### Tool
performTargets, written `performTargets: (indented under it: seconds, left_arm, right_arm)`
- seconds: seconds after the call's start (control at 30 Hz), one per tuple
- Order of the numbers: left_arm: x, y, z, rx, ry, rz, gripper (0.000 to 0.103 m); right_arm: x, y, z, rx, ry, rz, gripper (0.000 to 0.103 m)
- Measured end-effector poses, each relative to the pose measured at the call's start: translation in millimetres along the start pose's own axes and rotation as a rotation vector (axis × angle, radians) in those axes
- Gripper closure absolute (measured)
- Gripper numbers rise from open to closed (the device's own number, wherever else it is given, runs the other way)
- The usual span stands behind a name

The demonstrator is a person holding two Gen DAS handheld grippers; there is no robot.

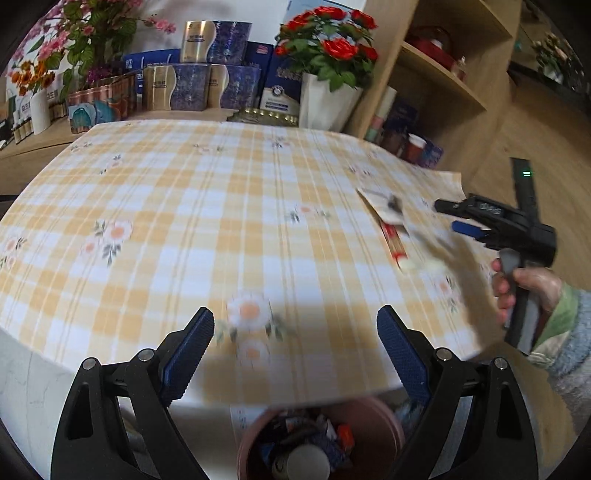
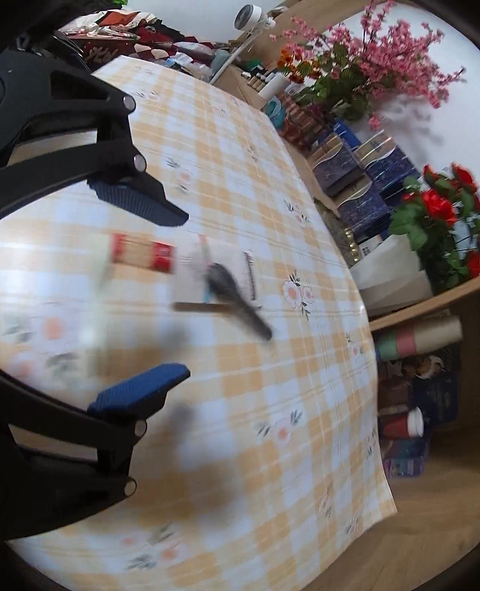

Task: Collect trash
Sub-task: 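Move both open grippers back toward the table, then grasp the white printed card with the left gripper while the right grasps the clear plastic packet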

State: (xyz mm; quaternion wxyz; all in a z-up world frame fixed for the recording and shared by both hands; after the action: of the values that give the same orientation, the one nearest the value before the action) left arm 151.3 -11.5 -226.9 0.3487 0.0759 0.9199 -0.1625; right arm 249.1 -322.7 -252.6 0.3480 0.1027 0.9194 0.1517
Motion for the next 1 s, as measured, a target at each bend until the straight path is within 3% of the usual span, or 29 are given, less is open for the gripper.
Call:
performTargets:
  seconds: [0.2, 0.37, 0.4, 0.53, 0.57, 0.8, 0.93, 1.0]
  left_arm:
    - [-21, 5, 20, 0.008, -0.006, 0.002, 0.016]
    - [-26, 10, 38, 0.013, 0.010, -0.010, 0.016]
    - [-27, 11, 41, 0.014, 0.015, -0.013, 0.016]
    - [-30, 10, 51, 0.019, 0.030, -0.019, 0.018]
    - [-32, 8, 53, 0.023, 0.033, -0.018, 0.018]
    - [-59, -36, 80, 0.065, 0.058, 0.064, 0.018]
    - [-78, -69, 109, 0.083, 0.096, 0.095, 0.017]
    - [-86, -88, 130, 0.080, 0.133, 0.101, 0.012]
  right_arm:
    - [-29, -7, 68, 0.055, 0.085, 0.088, 0.038]
    - [-40, -8, 89, 0.091, 0.087, 0.107, 0.043]
    - [-41, -6, 90, 0.102, 0.085, 0.091, 0.048]
    - [-43, 5, 92, 0.082, 0.108, 0.041, 0.085]
    - [-43, 5, 90, 0.081, 0.111, 0.038, 0.088]
    - [-49, 1, 40, -0.079, 0.001, 0.101, 0.089]
    - [-46, -14, 13, -0.099, -0.041, 0.111, 0.090]
    - [-43, -24, 1, -0.094, -0.061, 0.113, 0.090]
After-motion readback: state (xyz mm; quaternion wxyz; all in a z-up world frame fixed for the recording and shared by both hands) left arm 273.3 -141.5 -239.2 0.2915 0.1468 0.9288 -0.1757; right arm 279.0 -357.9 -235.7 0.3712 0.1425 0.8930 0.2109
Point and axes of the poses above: each gripper's, at about its wrist camera, not at the fingertips, and z roughly the way its jaws point, y to its left, x to its underside, the point moved 4 cm from there along z, roughly the way its jaws point
